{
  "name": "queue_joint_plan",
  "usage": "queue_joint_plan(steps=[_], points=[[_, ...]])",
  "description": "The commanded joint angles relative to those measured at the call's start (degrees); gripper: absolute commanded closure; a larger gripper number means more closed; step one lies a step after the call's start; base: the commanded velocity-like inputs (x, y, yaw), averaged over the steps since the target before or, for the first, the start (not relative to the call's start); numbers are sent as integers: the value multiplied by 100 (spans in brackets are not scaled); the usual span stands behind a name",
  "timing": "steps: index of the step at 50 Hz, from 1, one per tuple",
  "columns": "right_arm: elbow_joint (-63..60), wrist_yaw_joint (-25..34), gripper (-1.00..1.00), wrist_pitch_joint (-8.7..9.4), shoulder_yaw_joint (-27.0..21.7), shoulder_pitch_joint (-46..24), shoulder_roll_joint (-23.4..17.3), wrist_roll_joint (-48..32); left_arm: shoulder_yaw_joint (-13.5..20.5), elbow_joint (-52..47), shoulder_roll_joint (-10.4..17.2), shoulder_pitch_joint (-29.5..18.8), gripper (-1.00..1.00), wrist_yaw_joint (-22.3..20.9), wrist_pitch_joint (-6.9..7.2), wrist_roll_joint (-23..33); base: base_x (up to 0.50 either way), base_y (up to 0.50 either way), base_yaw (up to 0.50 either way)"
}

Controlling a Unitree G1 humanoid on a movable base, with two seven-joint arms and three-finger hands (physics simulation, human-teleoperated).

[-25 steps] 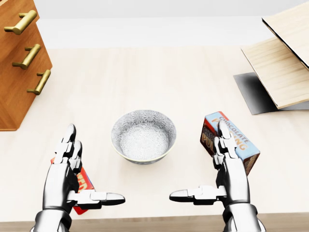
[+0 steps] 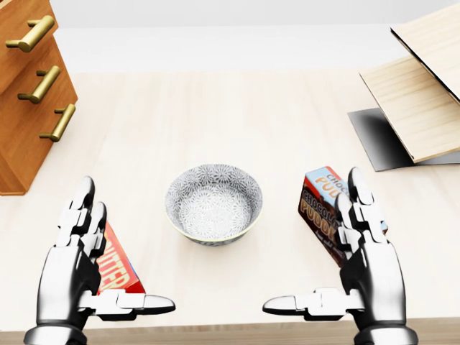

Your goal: Close the top drawer of the cabinet and put the bowl on top of it.

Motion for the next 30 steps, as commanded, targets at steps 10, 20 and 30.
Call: queue_joint_plan(steps=[10,20,30], points=[[-1809,156,-100,0,47,966,34,195,-79,-1357,-50,662,-100,-140,0,80,26,0,0],[-1862,209,-100,0,36,1013,54,247,-104,-1174,-50,603,-100,-141,0,108,32,0,0],[-1864,188,-100,0,61,1022,47,218,-121,-1286,-44,628,-100,-138,0,97,34,0,0]])
